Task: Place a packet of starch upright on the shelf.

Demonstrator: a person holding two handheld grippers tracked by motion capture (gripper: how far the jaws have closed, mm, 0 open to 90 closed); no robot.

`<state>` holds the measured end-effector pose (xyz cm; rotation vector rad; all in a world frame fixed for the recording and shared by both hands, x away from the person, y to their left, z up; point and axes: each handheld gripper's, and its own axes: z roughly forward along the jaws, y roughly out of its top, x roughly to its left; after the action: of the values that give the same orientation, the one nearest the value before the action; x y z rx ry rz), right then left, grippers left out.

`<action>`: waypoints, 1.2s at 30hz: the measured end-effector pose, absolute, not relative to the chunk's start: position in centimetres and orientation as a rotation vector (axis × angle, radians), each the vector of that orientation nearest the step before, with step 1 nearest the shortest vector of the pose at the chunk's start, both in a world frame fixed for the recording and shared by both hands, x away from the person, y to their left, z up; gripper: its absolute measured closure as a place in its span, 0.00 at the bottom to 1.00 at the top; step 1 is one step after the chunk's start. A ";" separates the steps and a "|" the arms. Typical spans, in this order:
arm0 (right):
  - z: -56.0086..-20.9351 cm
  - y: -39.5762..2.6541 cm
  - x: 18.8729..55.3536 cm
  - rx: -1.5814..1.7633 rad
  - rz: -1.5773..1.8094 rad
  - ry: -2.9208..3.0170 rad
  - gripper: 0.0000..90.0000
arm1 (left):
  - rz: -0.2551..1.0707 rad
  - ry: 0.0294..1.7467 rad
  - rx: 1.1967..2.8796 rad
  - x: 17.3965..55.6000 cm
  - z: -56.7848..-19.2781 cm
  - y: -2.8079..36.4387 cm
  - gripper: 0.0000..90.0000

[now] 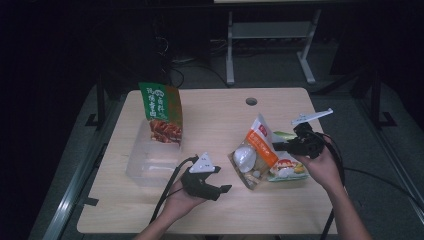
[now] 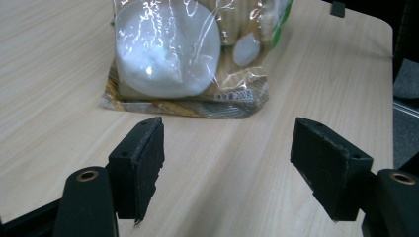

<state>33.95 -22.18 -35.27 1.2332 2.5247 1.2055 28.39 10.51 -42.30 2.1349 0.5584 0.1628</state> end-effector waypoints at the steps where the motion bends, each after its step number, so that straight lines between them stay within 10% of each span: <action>1: -34.9 -21.8 33.8 1.211 1.214 2.532 1.00 | 0.168 0.558 2.131 28.5 -42.3 10.5 0.32; 29: -31.1 -14.9 30.8 0.630 1.210 2.800 1.00 | 0.121 0.659 2.052 30.8 -41.8 11.6 0.41; 36: -31.5 -15.7 30.9 0.643 1.225 2.797 1.00 | 0.040 0.604 2.057 31.8 -42.0 10.5 0.67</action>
<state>30.87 -15.66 -31.48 0.6430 2.7966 1.2254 31.80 10.52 -42.05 2.0575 0.6041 0.0397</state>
